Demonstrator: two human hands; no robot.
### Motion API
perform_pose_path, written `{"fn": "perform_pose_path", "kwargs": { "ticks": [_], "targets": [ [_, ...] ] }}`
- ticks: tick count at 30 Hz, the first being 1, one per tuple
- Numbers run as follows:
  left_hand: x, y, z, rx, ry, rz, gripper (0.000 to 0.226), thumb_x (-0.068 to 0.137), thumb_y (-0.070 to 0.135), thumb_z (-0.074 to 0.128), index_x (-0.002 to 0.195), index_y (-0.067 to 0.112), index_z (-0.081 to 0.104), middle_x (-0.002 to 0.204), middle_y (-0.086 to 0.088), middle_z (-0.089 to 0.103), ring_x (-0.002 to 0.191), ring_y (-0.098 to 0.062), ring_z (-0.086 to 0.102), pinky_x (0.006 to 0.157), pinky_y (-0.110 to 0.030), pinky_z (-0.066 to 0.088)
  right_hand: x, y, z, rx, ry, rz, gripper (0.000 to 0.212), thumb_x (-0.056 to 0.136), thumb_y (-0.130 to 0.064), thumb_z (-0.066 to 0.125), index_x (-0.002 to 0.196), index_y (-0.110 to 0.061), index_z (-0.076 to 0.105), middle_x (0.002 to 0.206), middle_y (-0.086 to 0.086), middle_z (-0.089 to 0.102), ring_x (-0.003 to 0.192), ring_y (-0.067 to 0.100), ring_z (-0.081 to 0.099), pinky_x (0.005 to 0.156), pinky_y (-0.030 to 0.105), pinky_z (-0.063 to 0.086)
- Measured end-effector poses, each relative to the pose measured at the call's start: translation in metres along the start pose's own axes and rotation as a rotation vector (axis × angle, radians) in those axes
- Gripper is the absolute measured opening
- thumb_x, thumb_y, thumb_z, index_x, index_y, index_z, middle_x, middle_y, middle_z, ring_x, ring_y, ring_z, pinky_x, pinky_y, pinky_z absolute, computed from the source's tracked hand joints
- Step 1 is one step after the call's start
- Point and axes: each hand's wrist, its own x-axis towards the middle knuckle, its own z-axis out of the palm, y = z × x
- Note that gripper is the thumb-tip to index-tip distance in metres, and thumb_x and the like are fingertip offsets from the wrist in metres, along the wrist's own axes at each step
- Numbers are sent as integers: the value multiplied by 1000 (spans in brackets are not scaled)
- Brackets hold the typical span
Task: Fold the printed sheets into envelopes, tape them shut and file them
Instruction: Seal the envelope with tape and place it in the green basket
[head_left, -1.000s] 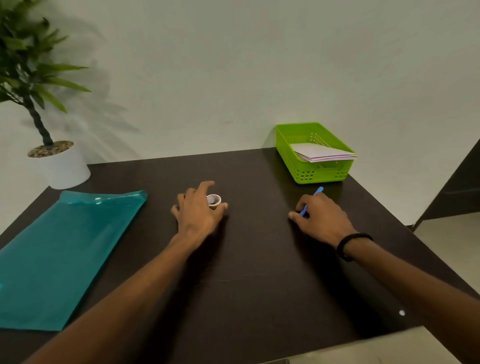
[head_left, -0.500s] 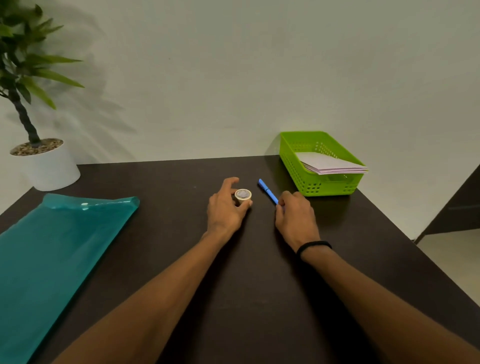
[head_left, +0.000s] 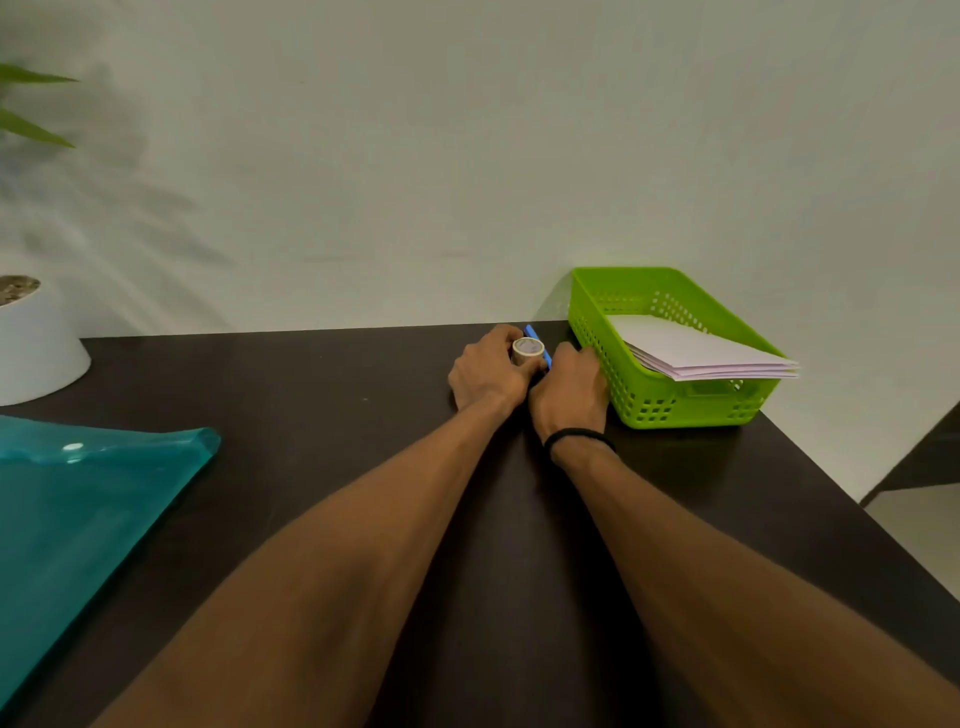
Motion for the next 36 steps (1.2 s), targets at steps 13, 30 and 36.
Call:
{"fn": "perform_pose_path", "kwargs": {
  "ticks": [13, 30, 36],
  "targets": [
    [15, -5, 7, -79, 24, 3, 67, 84, 42, 78, 144, 25, 53, 137, -4, 64, 127, -26, 58, 100, -37, 46, 10, -3, 8, 57, 46, 48, 22, 98, -10, 58, 118, -1, 56, 127, 24, 51, 106, 44, 58, 74, 37, 32],
    [-176, -87, -226, 5, -63, 177, 23, 94, 23, 73, 117, 21, 75, 110, 6, 75, 97, -6, 68, 96, -22, 53, -125, -14, -21, -4, -154, -278, 16, 102, -22, 59, 110, -9, 66, 121, 19, 56, 116, 41, 49, 102, 48, 43],
    [-206, -208, -355, 839, -34, -467, 71, 94, 78, 36, 152, 37, 42, 168, -12, 24, 155, -45, 14, 116, -76, -2, -178, -63, -31, 47, -280, -291, 23, 101, -29, 62, 120, -18, 68, 133, 15, 57, 125, 39, 49, 107, 47, 42]
  ]
}}
